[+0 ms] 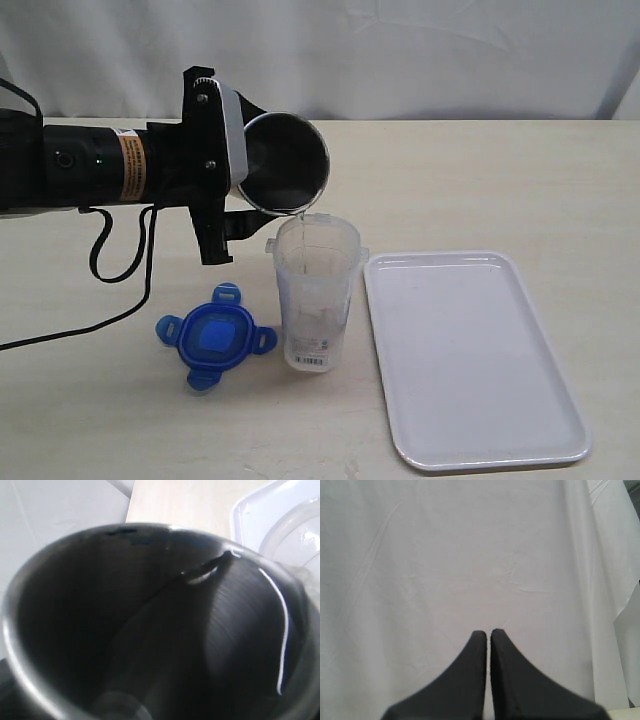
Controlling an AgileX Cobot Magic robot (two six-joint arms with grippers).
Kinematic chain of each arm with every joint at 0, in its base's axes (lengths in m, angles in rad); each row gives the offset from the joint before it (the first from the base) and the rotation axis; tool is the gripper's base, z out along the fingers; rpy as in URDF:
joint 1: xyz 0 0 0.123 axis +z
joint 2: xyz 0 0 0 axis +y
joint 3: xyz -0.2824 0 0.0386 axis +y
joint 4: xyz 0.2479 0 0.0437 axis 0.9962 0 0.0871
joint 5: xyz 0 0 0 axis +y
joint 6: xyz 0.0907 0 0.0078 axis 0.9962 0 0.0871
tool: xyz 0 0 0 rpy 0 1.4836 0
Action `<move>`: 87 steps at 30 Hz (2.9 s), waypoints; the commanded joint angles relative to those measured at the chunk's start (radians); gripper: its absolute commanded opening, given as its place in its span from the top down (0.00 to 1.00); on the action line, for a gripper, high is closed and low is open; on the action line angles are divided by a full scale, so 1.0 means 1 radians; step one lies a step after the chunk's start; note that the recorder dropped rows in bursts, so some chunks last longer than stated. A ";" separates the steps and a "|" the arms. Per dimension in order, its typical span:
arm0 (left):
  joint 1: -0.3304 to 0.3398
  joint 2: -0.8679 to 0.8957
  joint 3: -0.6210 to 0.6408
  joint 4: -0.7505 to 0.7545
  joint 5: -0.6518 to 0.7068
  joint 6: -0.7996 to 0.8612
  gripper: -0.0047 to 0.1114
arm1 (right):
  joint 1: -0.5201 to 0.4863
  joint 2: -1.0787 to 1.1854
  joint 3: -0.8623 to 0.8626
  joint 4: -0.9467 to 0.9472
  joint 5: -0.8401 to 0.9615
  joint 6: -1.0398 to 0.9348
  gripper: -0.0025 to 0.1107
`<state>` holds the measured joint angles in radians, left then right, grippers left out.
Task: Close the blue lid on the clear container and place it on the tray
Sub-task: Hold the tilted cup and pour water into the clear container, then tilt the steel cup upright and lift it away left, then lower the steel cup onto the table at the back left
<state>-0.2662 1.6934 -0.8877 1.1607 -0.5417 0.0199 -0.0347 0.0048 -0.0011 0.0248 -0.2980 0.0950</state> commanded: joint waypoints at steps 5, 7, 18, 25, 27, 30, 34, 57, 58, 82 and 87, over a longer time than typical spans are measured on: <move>-0.002 -0.012 -0.013 -0.020 -0.040 0.003 0.96 | 0.003 -0.005 0.001 -0.002 0.009 0.002 0.94; -0.002 -0.012 -0.013 -0.020 -0.040 0.003 0.96 | 0.003 -0.005 0.001 -0.002 0.009 0.002 0.94; -0.002 -0.012 -0.013 -0.020 -0.038 0.006 0.96 | 0.003 -0.005 0.001 -0.002 0.009 0.002 0.94; -0.002 -0.012 -0.013 -0.029 -0.040 -0.065 0.96 | 0.003 -0.005 0.001 -0.002 0.009 0.002 0.94; -0.002 -0.012 -0.013 -0.040 -0.040 -0.118 0.96 | 0.003 -0.005 0.001 -0.002 0.009 0.002 0.94; -0.002 -0.012 -0.013 -0.047 -0.040 -0.209 0.96 | 0.003 -0.005 0.001 -0.002 0.009 0.002 0.94; -0.002 -0.012 -0.013 -0.062 -0.040 -0.319 0.96 | 0.003 -0.005 0.001 -0.002 0.009 0.002 0.94; 0.202 0.090 -0.230 -0.519 -0.016 -0.608 0.96 | 0.003 -0.005 0.001 -0.002 0.009 0.002 0.94; 0.204 0.113 -0.252 -0.519 -0.016 -0.608 0.96 | 0.003 -0.005 0.001 -0.002 0.009 0.002 0.94; 0.334 0.633 -0.702 -0.541 0.034 -0.561 0.96 | 0.003 -0.005 0.001 -0.001 0.038 0.054 0.94; 0.355 0.720 -0.769 -0.544 0.034 -0.544 0.96 | 0.003 -0.005 0.001 -0.001 0.038 0.054 0.94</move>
<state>0.0870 2.4073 -1.6293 0.6351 -0.4506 -0.5291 -0.0347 0.0048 -0.0011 0.0248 -0.2630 0.1454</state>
